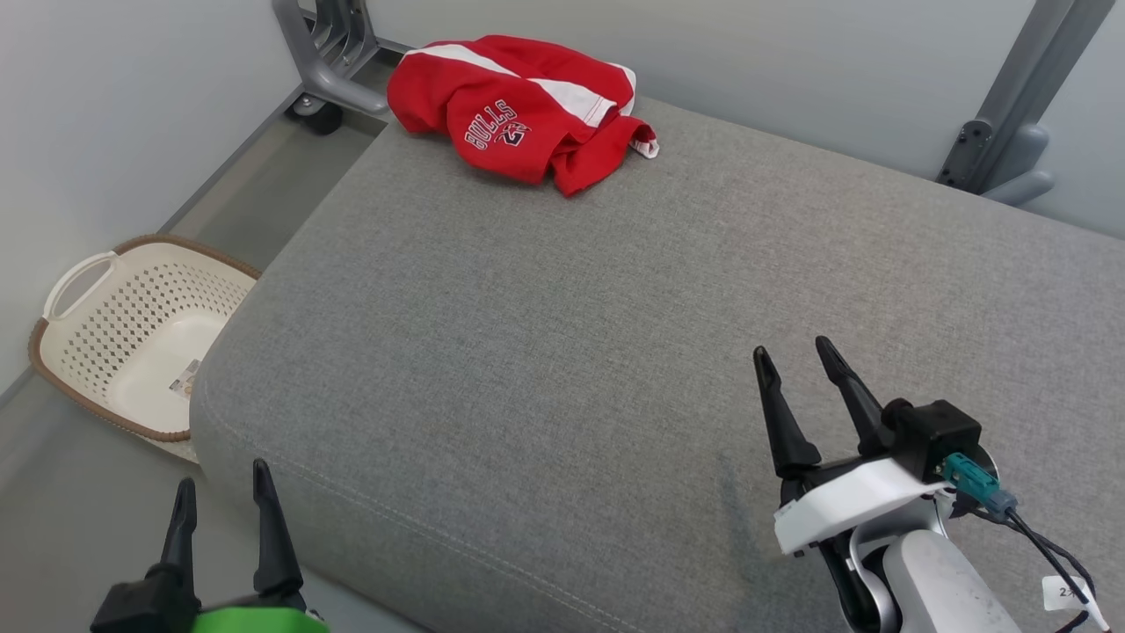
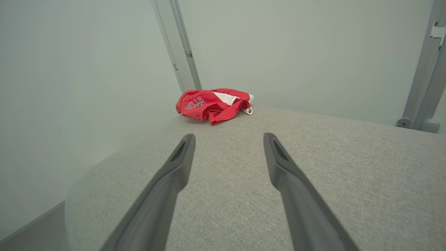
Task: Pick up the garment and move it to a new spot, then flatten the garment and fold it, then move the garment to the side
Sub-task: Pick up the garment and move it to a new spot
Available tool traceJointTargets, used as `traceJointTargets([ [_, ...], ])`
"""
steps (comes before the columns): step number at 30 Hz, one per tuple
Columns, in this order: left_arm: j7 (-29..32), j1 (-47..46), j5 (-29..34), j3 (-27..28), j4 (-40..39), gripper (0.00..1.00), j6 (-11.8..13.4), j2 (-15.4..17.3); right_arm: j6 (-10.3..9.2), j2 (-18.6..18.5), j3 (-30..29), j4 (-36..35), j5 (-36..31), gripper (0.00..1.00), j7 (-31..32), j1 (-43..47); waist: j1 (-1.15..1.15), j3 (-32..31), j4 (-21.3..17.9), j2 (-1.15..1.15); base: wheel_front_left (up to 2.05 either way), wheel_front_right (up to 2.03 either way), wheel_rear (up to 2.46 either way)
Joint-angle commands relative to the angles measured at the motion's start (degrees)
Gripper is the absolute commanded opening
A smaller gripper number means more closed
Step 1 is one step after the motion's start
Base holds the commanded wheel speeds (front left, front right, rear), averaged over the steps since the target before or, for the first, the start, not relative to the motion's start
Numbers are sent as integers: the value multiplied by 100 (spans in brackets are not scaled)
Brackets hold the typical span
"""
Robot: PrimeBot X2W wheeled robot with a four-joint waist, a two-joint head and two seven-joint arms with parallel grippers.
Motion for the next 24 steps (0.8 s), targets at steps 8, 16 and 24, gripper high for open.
traceJointTargets([
  [8, 29, -1522, 361, -120, 206, 100, -430, 591, -4, -22, -352, -503, -399, 100, -10, 62, 0, 522, -148, 38, 0, 0, 0],
  [16, 631, -3697, 20, 51, 651, 100, -841, 1343, -4, -25, -538, -1360, -1050, 100, 315, -296, 0, 1538, -996, 38, 0, 0, 0],
  [24, 1307, -5689, -475, -132, 1940, 100, -1046, 2087, -4, -32, -645, -2184, -1392, 100, 589, -570, 0, 2610, -1802, 38, 0, 0, 0],
])
